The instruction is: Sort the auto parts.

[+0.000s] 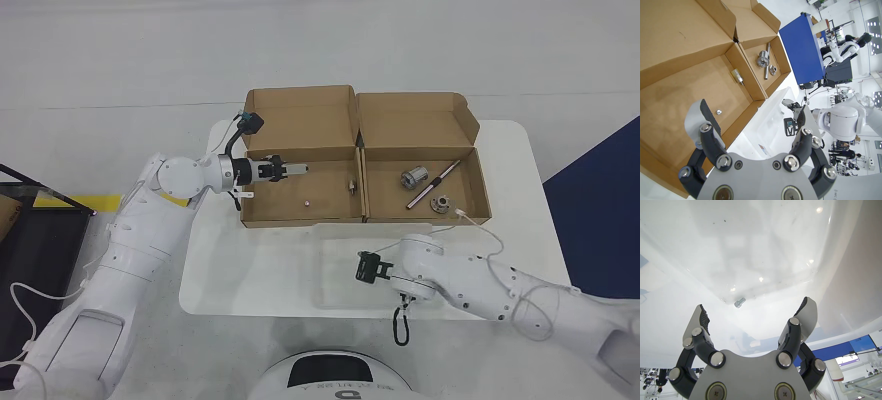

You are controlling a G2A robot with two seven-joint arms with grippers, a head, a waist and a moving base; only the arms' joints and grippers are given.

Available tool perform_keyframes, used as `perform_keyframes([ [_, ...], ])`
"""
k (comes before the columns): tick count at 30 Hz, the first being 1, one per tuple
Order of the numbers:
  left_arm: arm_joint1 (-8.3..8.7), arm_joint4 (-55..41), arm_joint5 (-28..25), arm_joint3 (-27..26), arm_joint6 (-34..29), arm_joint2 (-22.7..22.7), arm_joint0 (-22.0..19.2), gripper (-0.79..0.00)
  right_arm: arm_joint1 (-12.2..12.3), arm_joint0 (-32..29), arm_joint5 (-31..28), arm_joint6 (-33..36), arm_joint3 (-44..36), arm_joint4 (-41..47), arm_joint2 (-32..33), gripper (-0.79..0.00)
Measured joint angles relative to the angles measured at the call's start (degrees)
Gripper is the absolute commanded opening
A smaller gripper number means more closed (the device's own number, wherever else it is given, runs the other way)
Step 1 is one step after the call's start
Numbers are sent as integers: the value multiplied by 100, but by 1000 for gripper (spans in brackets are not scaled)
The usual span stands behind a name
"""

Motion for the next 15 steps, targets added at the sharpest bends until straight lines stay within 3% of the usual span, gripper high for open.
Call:
perform_keyframes([
  [9,0,0,0,0,0,0,0,0,-147,115,121,-32,-112,105,101,0],
  [15,0,0,0,0,0,0,0,0,-122,27,344,-950,-371,432,615,0],
])
